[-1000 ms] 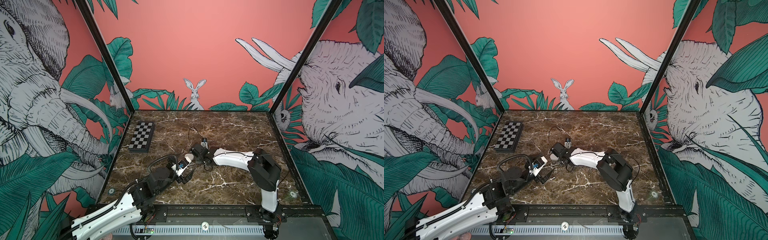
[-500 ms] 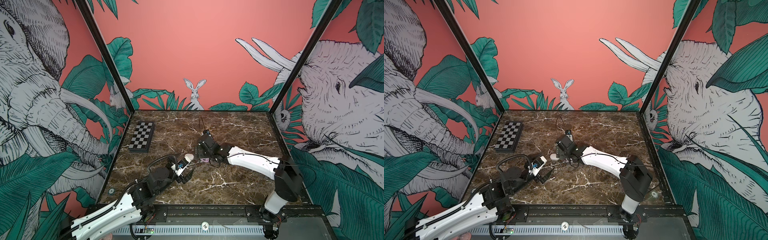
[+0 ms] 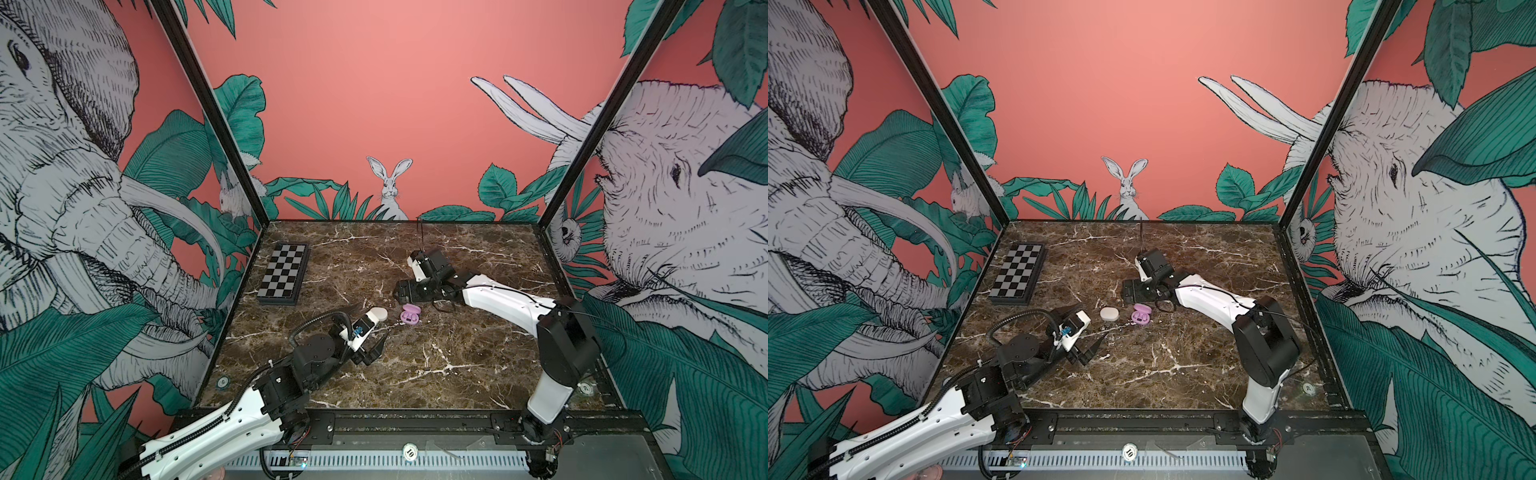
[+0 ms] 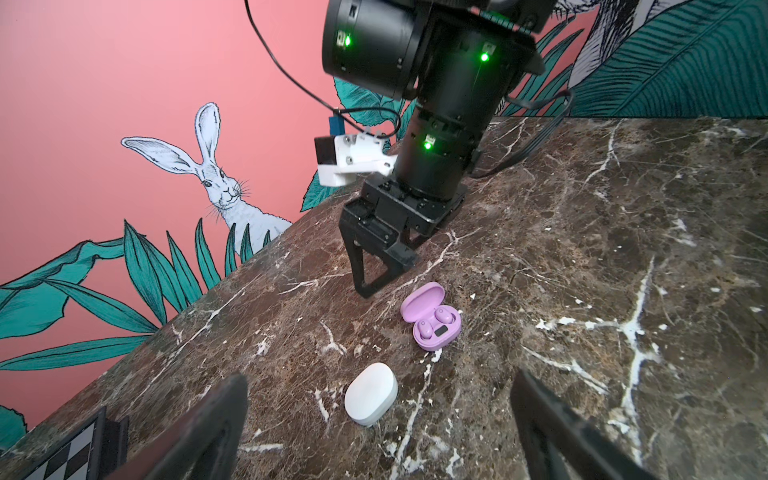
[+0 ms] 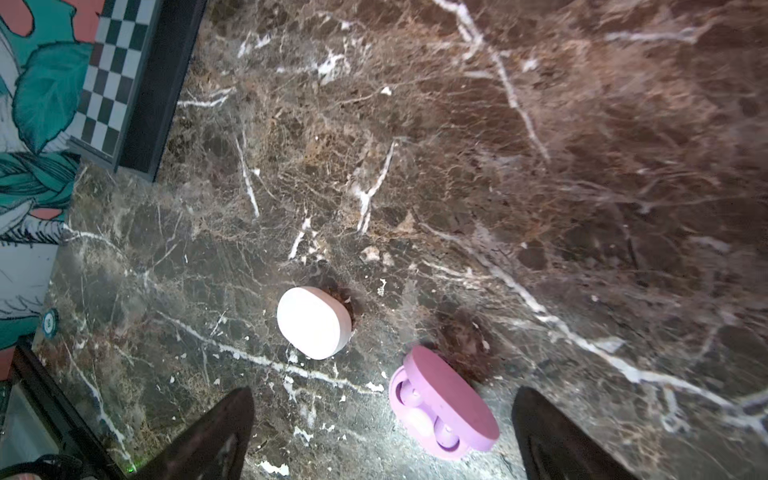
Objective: Insert the wireless bluetooth earbuds into the charging case
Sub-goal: 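Move the right gripper against the raised pink lid, then push the pink lid down shut with the right gripper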
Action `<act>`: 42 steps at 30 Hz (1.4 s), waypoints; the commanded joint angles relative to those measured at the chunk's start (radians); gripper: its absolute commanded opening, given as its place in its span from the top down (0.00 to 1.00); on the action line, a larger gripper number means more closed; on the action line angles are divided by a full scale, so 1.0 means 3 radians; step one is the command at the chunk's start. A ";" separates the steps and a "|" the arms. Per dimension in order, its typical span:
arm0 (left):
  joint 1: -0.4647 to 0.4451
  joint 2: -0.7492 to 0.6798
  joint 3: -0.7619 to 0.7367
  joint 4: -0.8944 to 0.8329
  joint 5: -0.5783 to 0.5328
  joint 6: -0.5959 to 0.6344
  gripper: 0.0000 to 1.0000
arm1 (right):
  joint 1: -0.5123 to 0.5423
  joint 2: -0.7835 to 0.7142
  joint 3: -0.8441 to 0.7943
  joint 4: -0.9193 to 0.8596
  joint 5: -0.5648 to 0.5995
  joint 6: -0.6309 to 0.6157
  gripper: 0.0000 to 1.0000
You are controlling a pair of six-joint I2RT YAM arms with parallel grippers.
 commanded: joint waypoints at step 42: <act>-0.0011 0.0017 -0.0034 0.0056 0.0019 0.0055 0.01 | -0.0013 0.0269 -0.0128 0.0222 -0.0706 -0.0015 0.02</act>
